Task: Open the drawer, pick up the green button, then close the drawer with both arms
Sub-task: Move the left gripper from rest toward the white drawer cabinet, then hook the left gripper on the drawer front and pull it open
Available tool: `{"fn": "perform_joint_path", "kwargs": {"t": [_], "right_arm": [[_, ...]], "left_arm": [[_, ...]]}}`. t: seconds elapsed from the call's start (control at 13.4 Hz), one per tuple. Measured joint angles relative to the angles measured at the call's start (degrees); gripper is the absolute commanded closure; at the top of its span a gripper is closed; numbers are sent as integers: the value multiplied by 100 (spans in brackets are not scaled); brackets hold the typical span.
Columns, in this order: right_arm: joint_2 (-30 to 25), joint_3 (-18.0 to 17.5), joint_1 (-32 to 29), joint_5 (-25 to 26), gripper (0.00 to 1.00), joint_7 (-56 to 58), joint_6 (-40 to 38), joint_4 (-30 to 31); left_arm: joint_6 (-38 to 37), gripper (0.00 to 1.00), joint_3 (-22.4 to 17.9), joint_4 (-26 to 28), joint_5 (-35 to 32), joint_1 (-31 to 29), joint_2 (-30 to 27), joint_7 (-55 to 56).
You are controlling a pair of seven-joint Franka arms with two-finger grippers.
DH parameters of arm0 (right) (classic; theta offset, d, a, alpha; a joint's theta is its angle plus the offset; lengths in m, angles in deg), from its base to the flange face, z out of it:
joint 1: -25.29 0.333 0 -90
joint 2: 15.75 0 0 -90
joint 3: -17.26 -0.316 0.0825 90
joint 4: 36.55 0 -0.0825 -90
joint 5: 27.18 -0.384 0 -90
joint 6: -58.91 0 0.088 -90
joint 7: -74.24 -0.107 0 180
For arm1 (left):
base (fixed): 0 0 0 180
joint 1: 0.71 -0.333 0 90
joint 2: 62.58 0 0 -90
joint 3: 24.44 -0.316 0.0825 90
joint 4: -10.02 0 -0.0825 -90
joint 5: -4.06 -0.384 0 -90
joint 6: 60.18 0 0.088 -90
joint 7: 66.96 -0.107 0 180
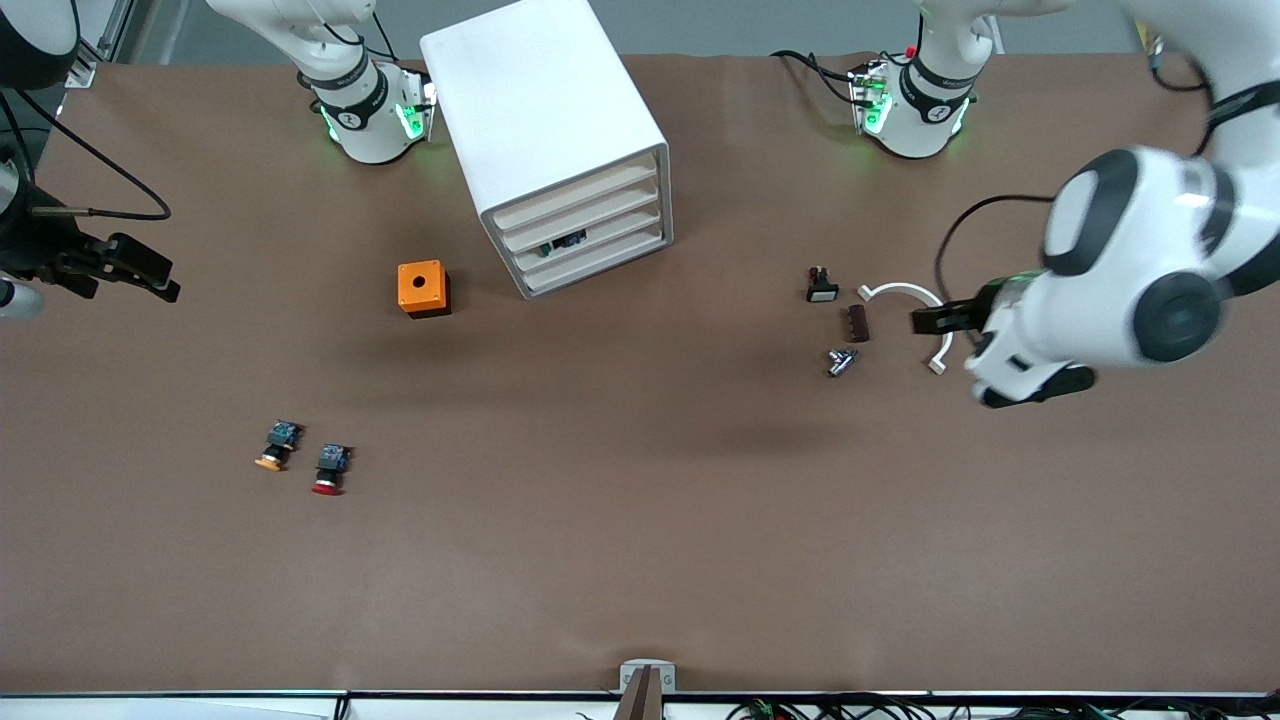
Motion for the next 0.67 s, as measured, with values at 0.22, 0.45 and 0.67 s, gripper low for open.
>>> {"fn": "perform_joint_path", "kwargs": {"t": [0.22,0.45,0.67], "right_arm": [[4,0,0,2,0,0,11,13],[22,-1,0,3,0,0,11,67],[51,-1,0,4,0,1,10,99]], "left_arm": [[1,0,19,-268,49,632,487,1793],[8,0,22,-590,358,1258,1080,3589],[90,0,20,-745,779,1587,1595,5047]]}}
